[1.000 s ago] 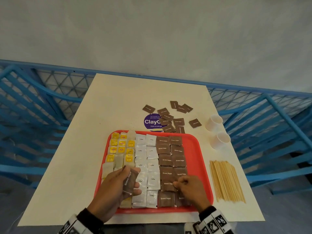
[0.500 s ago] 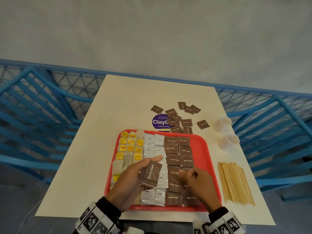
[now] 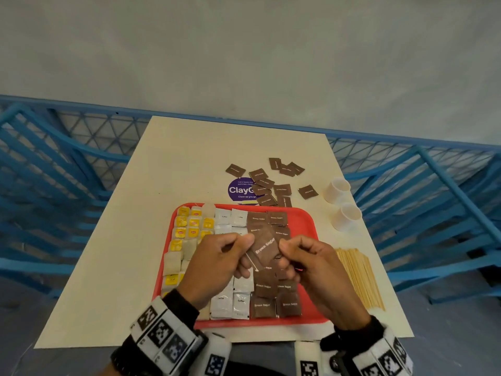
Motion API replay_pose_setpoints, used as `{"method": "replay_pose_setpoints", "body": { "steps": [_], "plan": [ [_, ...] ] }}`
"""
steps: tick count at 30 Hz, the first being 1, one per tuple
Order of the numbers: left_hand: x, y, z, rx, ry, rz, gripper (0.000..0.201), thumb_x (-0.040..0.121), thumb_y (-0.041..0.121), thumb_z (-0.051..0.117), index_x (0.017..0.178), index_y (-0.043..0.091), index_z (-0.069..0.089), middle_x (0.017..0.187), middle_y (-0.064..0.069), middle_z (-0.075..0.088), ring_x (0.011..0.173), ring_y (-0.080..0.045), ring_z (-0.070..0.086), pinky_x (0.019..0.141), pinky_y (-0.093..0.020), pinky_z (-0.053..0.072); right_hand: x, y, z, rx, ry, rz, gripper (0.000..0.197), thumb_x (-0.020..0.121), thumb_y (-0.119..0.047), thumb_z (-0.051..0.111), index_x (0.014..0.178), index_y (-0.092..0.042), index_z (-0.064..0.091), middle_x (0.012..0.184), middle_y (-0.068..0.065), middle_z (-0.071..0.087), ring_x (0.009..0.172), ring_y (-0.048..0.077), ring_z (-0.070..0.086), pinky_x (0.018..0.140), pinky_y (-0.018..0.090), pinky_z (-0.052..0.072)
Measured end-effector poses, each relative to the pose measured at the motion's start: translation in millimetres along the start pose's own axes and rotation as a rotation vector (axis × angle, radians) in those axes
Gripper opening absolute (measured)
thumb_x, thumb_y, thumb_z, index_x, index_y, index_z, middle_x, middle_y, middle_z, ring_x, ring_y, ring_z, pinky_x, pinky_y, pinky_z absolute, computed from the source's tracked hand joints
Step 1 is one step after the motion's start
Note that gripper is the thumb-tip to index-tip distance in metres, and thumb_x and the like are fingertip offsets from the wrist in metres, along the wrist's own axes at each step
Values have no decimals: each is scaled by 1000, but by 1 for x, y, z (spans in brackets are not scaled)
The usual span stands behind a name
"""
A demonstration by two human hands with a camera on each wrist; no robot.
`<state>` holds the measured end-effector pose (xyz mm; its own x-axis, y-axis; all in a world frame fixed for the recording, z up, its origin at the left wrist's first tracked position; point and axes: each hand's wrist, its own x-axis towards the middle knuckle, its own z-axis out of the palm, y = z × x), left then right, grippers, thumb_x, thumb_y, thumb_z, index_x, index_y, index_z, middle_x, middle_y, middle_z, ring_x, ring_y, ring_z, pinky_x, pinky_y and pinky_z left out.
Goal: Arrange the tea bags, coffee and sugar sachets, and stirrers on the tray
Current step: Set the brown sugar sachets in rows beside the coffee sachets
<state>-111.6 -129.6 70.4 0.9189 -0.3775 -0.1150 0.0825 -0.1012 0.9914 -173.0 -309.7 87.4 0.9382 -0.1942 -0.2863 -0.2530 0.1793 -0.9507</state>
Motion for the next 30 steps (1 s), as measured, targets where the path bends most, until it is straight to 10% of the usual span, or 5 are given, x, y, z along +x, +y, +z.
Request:
{"method": "replay_pose_setpoints", "body": {
  "steps": [9, 16, 23, 30],
  "plan": [
    [27, 27, 15, 107, -73, 160, 33, 93, 30, 65, 72, 5, 70, 55, 0, 64, 47, -10, 58, 49, -19, 47, 5, -18, -7, -151, 4, -213, 20, 96, -19, 61, 84, -6, 71, 63, -9, 65, 54, 0, 56, 52, 12, 43],
    [35, -13, 34, 28, -51, 0, 41, 96, 37, 60, 70, 6, 69, 63, -9, 67, 53, -14, 61, 50, -23, 48, 12, 24, -36, -205, 74, -135, 11, 90, -21, 69, 83, -16, 77, 61, 4, 61, 56, 13, 52, 53, 21, 44],
    [39, -92, 54, 1105, -374, 190, 10, 92, 37, 63, 96, 28, 63, 110, 11, 65, 106, -16, 52, 86, -31, 44, 36, 108, -107, -490, 229, 175, 20, 90, -18, 71, 70, -18, 74, 61, -10, 64, 60, 8, 53, 59, 20, 41],
    [49, -108, 61, 1369, -492, 190, 42, 91, 39, 60, 131, 30, 52, 139, 6, 48, 127, -23, 38, 104, -41, 32, 48, 126, -104, -490, 202, 235, 10, 89, -17, 72, 81, -13, 76, 55, -9, 62, 54, 5, 53, 55, 12, 44]
  ]
}}
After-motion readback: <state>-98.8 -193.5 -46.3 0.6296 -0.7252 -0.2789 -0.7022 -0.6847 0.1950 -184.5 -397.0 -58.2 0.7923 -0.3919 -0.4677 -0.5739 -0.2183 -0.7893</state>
